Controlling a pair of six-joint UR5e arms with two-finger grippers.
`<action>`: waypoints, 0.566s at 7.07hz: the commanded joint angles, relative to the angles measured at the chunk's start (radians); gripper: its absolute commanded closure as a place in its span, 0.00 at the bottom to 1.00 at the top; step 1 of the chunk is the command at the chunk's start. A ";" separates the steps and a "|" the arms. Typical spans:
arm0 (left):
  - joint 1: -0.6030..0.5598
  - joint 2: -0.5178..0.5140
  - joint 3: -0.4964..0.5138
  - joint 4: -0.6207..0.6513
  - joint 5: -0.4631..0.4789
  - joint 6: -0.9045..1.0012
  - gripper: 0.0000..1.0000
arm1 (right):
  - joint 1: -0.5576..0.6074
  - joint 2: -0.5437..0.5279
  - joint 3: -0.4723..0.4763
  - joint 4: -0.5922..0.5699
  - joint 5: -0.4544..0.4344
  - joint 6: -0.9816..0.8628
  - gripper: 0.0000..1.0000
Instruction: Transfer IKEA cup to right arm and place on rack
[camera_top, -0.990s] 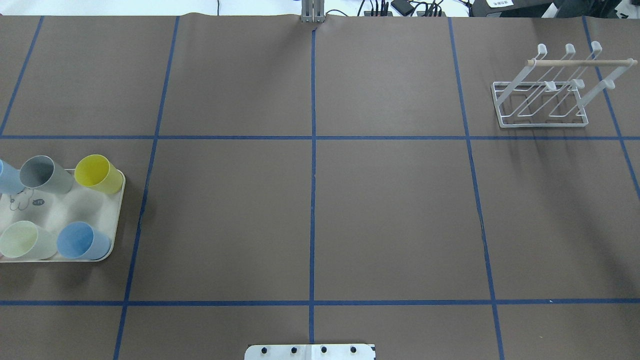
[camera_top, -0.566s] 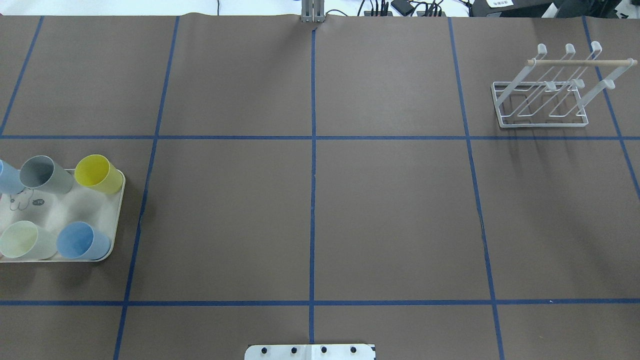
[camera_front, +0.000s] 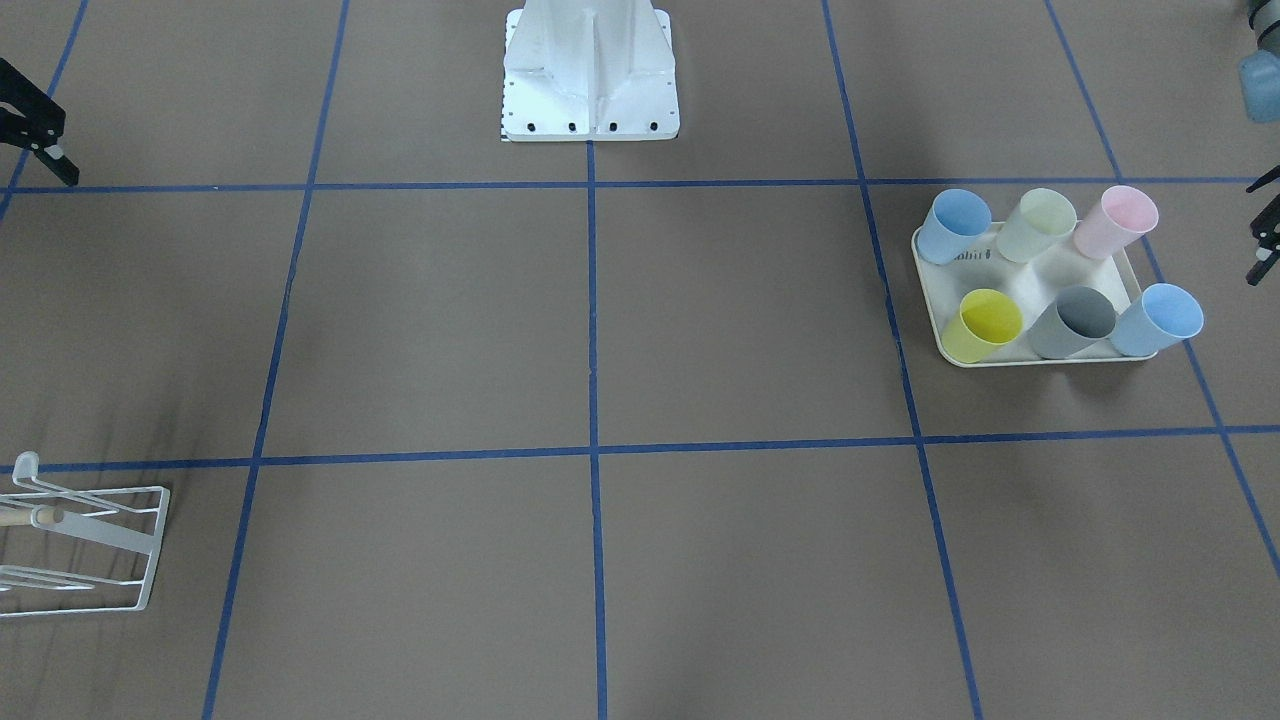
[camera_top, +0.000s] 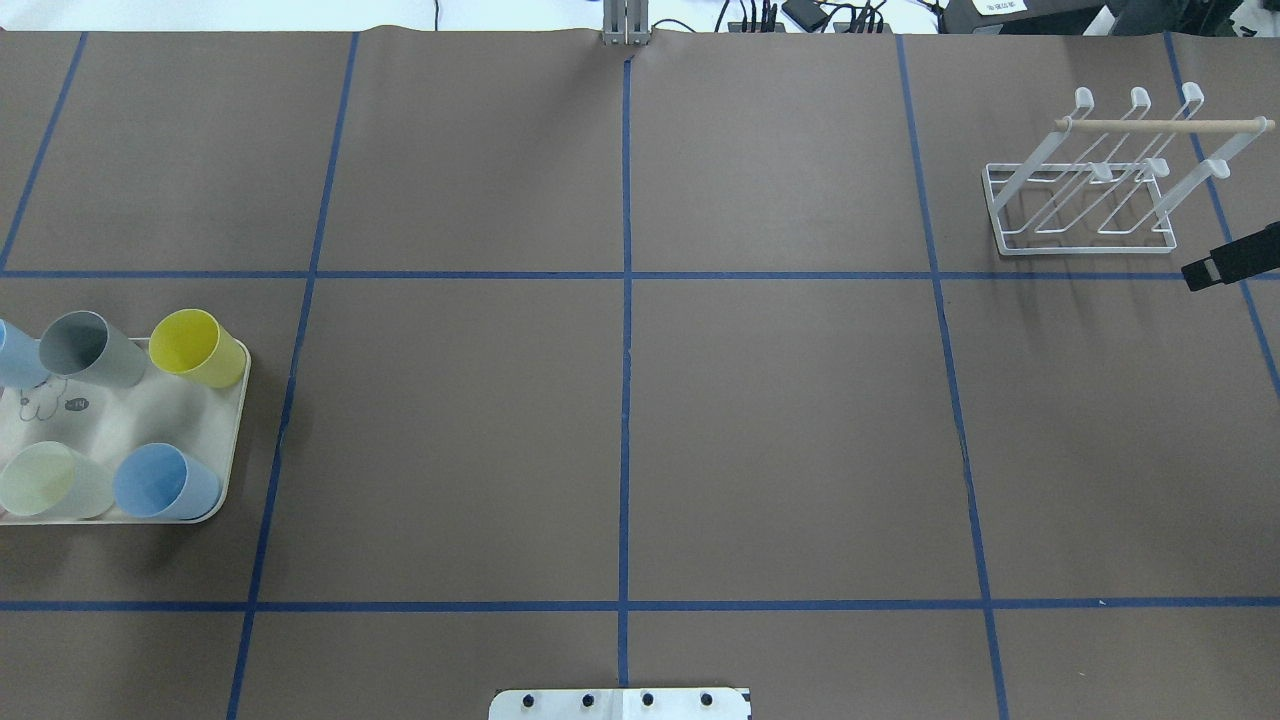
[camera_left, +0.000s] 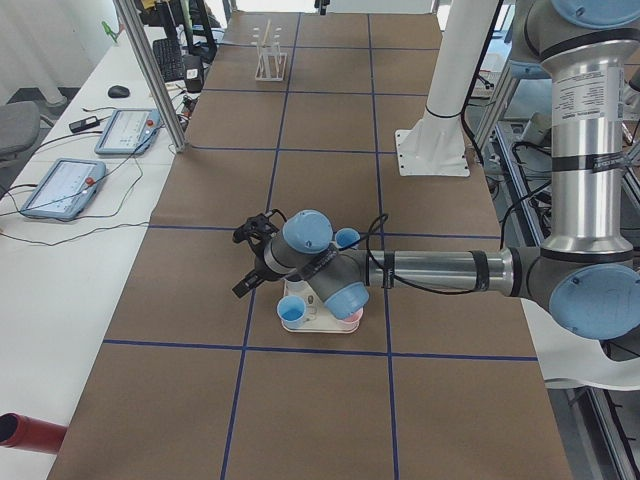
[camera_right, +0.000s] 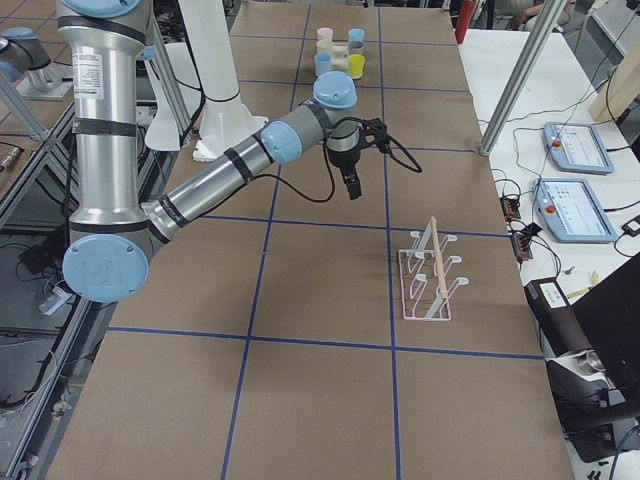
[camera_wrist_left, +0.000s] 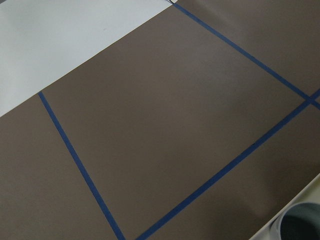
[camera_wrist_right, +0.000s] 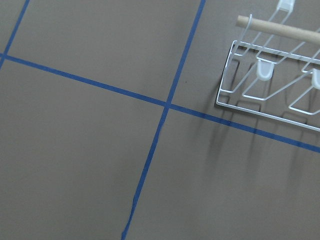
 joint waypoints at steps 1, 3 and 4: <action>0.091 0.012 0.042 -0.060 0.132 -0.074 0.00 | -0.036 0.001 0.000 0.029 -0.024 0.047 0.01; 0.130 0.012 0.144 -0.159 0.142 -0.074 0.00 | -0.036 0.001 -0.003 0.035 -0.024 0.047 0.01; 0.142 0.010 0.186 -0.224 0.145 -0.091 0.00 | -0.036 0.001 -0.007 0.035 -0.024 0.047 0.01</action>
